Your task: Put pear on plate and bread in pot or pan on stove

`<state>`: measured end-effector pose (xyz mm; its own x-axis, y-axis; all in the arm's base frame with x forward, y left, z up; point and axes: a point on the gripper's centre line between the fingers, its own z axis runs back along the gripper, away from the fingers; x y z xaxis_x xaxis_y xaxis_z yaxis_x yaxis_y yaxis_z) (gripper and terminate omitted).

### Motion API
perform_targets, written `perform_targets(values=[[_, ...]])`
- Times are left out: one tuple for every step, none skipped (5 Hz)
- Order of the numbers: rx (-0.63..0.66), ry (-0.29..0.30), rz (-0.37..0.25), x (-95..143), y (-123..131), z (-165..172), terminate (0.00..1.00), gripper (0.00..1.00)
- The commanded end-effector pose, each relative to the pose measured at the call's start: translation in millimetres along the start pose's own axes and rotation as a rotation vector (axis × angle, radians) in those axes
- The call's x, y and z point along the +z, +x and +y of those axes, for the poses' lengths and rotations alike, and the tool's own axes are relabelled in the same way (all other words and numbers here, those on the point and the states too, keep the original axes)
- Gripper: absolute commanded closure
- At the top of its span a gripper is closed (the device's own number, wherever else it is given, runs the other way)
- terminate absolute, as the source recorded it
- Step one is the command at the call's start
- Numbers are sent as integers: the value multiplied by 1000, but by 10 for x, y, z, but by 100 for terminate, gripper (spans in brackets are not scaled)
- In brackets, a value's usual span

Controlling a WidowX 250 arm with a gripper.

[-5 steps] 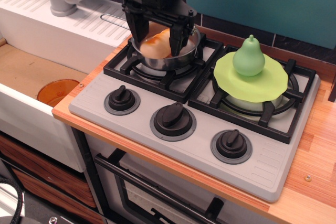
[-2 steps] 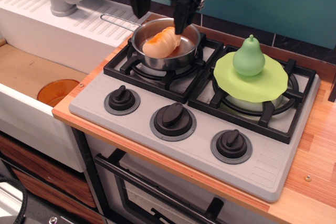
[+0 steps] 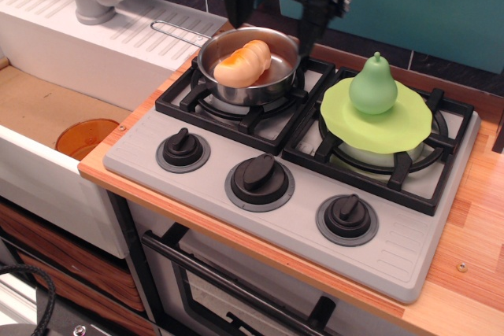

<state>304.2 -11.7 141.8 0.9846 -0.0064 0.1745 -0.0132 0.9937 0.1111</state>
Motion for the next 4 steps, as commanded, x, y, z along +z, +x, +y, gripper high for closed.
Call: perform_targets(values=[[33, -29, -54, 97, 256, -190, 0, 0], [10, -40, -69, 76, 306, -192, 0, 0], [27, -74, -61, -41, 333, -182, 0, 0], [17, -94, -66, -143, 334, -119, 0, 0]])
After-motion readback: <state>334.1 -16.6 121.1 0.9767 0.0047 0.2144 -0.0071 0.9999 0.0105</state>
